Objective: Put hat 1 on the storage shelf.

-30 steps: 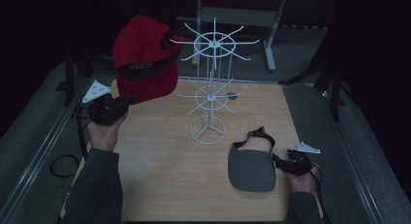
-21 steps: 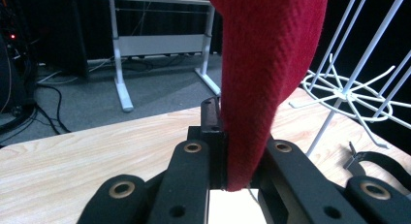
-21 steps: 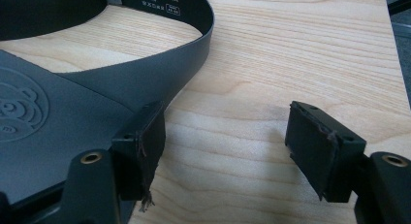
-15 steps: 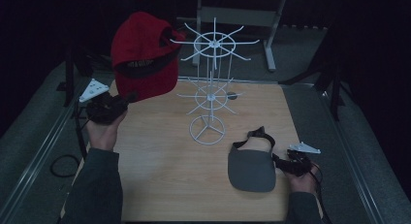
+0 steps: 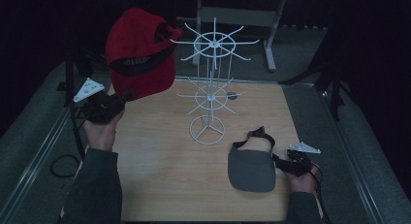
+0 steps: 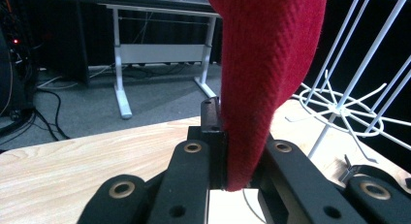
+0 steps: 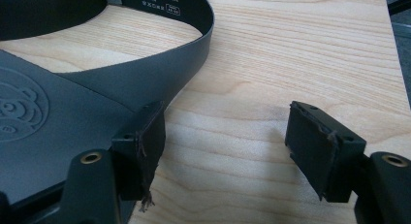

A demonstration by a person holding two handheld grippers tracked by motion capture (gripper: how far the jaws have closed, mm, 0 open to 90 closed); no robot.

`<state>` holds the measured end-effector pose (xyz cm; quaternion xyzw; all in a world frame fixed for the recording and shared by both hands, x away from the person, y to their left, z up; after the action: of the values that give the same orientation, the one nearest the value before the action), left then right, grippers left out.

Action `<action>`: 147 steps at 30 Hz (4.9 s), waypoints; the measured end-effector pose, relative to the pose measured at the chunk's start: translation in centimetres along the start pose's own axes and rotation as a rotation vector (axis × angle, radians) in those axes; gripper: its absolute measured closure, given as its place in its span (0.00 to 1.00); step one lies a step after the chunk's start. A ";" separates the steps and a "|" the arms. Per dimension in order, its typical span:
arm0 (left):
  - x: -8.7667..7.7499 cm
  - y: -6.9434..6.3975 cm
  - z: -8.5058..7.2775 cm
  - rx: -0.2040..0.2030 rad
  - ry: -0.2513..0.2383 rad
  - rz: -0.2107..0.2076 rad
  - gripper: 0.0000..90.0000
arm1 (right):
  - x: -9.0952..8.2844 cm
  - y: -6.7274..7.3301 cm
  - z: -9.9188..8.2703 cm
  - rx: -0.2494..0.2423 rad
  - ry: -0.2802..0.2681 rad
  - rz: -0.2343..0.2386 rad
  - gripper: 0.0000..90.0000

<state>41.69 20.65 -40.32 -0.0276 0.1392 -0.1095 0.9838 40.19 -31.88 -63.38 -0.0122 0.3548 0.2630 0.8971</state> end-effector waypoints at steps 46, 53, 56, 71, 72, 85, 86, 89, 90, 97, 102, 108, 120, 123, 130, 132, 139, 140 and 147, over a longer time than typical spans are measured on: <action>-1.6 -0.6 1.5 -0.042 -0.067 -0.048 0.95 | 0.0 0.0 0.0 0.000 0.001 0.000 0.34; -1.9 -0.8 1.6 -0.037 -0.077 -0.054 0.95 | 0.0 0.0 0.0 0.000 0.001 0.000 0.34; -2.0 -1.0 1.7 -0.033 -0.081 -0.053 0.95 | 0.0 0.0 0.0 0.000 0.001 0.000 0.34; -1.9 -1.4 1.2 0.011 -0.075 -0.026 0.95 | 0.0 0.0 0.0 0.000 0.001 0.000 0.34; -1.8 -1.4 1.1 0.008 -0.074 -0.027 0.95 | 0.0 0.0 0.0 0.000 0.001 0.000 0.34; -1.0 -1.5 -0.5 0.032 -0.037 -0.003 0.95 | 0.0 0.0 0.0 0.001 0.001 0.000 0.34; -0.9 -1.5 -0.6 0.034 -0.033 -0.002 0.95 | 0.0 0.0 0.0 0.001 0.000 0.000 0.34; -0.6 -1.5 -1.2 0.049 -0.026 0.003 0.95 | 0.0 0.0 0.0 0.000 0.001 0.001 0.34; -0.5 -1.6 -1.4 0.052 -0.024 0.002 0.95 | 0.0 0.0 0.0 0.000 0.001 0.000 0.34; 0.1 -1.9 -2.4 0.070 -0.001 0.001 0.95 | 0.0 0.0 0.0 0.000 0.001 0.000 0.34; 0.5 -1.5 -3.1 0.062 0.018 0.007 0.95 | 0.0 0.0 0.0 0.001 0.002 0.000 0.34; 0.7 -1.1 -4.2 0.055 0.036 0.007 0.94 | 0.0 0.0 0.0 0.001 0.003 0.001 0.34; 0.4 -1.0 -3.8 0.039 0.014 -0.007 0.85 | 0.0 0.0 0.0 0.000 0.002 0.000 0.34; 0.3 -1.0 -3.7 0.041 0.010 -0.009 0.83 | 0.0 0.0 0.0 0.001 0.002 0.001 0.34; 0.2 -0.9 -3.6 0.038 0.003 -0.006 0.75 | 0.0 0.0 0.0 0.001 0.001 0.000 0.34; 0.2 -0.8 -3.5 0.038 0.004 -0.002 0.72 | 0.0 0.0 0.0 0.002 0.002 0.001 0.34; 0.4 -0.5 -3.5 0.032 0.001 0.016 0.66 | 0.0 0.0 0.0 0.001 0.002 0.001 0.34; 0.4 -0.4 -3.4 0.031 0.000 0.017 0.65 | 0.0 0.0 0.0 0.001 0.002 0.001 0.34; 0.2 0.1 -3.3 0.026 -0.008 0.033 0.62 | 0.0 0.0 0.0 0.001 0.002 0.000 0.34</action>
<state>40.98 20.60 -43.57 -0.0132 0.1341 -0.0951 0.9863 40.17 -31.89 -63.39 -0.0121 0.3557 0.2631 0.8967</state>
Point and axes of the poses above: each handheld gripper's, and its own axes: x roughly forward along the jaws, z roughly out of its top, y roughly to its left, the point moved 10 cm from there along x, roughly forward along the jaws, and after that the axes turned 15 degrees about z, right-handed, at the moved point
